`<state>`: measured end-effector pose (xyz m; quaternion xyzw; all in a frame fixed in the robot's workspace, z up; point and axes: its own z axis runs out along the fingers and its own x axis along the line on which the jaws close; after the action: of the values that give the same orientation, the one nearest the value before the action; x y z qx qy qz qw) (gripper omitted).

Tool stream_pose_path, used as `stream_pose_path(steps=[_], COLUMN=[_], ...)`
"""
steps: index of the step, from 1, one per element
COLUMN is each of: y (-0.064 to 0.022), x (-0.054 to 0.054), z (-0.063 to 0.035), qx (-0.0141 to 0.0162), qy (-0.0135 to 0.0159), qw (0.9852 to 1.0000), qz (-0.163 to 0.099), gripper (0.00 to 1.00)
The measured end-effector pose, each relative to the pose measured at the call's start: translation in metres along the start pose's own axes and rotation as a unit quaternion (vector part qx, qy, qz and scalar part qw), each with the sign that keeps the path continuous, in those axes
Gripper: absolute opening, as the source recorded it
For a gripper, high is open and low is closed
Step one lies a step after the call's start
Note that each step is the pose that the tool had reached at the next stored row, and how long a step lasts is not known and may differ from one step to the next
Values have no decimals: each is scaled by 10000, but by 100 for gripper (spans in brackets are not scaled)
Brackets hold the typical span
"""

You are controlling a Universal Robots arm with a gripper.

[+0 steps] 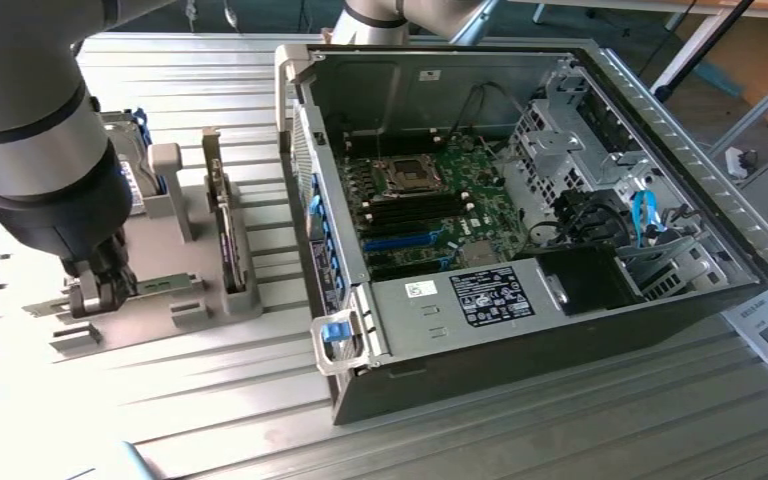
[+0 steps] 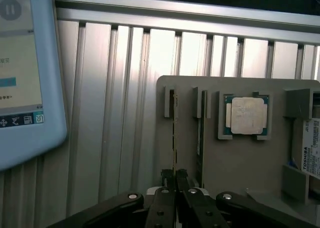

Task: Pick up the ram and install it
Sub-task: 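Pick up the ram and move it above insertion slot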

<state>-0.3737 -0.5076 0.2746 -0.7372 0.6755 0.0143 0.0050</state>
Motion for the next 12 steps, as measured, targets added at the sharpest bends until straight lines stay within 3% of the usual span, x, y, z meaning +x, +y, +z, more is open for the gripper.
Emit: stream_pose_path(steps=[8,12], y=[3,5], x=[-6,-11], z=[-207,-391], qx=[1,2], qy=[21,27], qw=[10000,10000], qz=[0,0], gripper=[13,13])
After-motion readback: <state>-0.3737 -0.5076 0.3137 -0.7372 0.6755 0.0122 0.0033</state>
